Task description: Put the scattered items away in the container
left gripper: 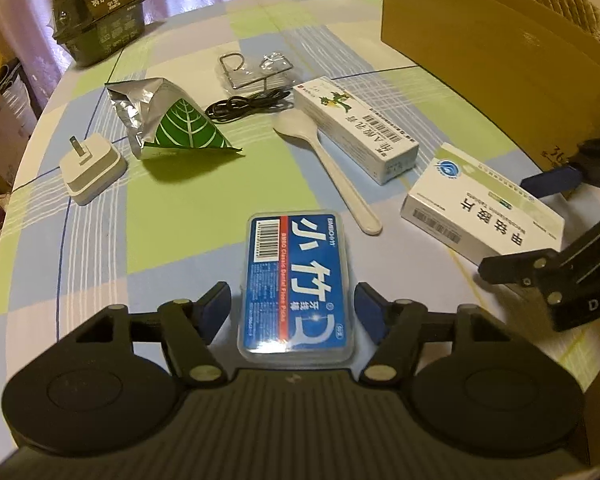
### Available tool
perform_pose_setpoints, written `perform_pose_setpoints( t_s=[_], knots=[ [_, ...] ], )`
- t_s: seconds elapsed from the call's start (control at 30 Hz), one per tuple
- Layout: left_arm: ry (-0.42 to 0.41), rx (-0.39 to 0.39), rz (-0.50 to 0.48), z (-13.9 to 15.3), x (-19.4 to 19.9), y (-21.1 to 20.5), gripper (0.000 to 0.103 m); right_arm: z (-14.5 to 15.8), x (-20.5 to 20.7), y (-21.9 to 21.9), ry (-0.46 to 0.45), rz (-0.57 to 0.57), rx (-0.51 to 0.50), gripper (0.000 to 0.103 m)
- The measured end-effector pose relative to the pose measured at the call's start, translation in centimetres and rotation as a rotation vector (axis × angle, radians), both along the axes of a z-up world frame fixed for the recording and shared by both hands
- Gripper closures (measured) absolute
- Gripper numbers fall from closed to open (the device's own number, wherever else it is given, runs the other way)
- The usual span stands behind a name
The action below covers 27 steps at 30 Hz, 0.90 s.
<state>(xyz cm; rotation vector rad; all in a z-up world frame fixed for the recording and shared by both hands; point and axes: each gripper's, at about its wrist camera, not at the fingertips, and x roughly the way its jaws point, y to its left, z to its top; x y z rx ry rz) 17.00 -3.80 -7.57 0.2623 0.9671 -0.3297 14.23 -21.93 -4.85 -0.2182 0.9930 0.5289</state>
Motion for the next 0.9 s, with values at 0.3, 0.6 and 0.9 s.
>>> perform_pose_setpoints(
  t_s=[0.3,0.6,0.9],
  knots=[
    [0.029,-0.011,0.013,0.0,0.2,-0.2,0.052,-0.4,0.4,0.1,-0.019,-0.021,0.023,0.011],
    [0.019,-0.027,0.019,1.0,-1.6,-0.3,0.052,0.4,-1.8,0.4,-0.064,0.002,-0.011,0.030],
    [-0.031,-0.053,0.007,3.9,-3.5,-1.2,0.052,4.1,-4.2,-0.3,-0.134,-0.028,0.022,0.030]
  ],
)
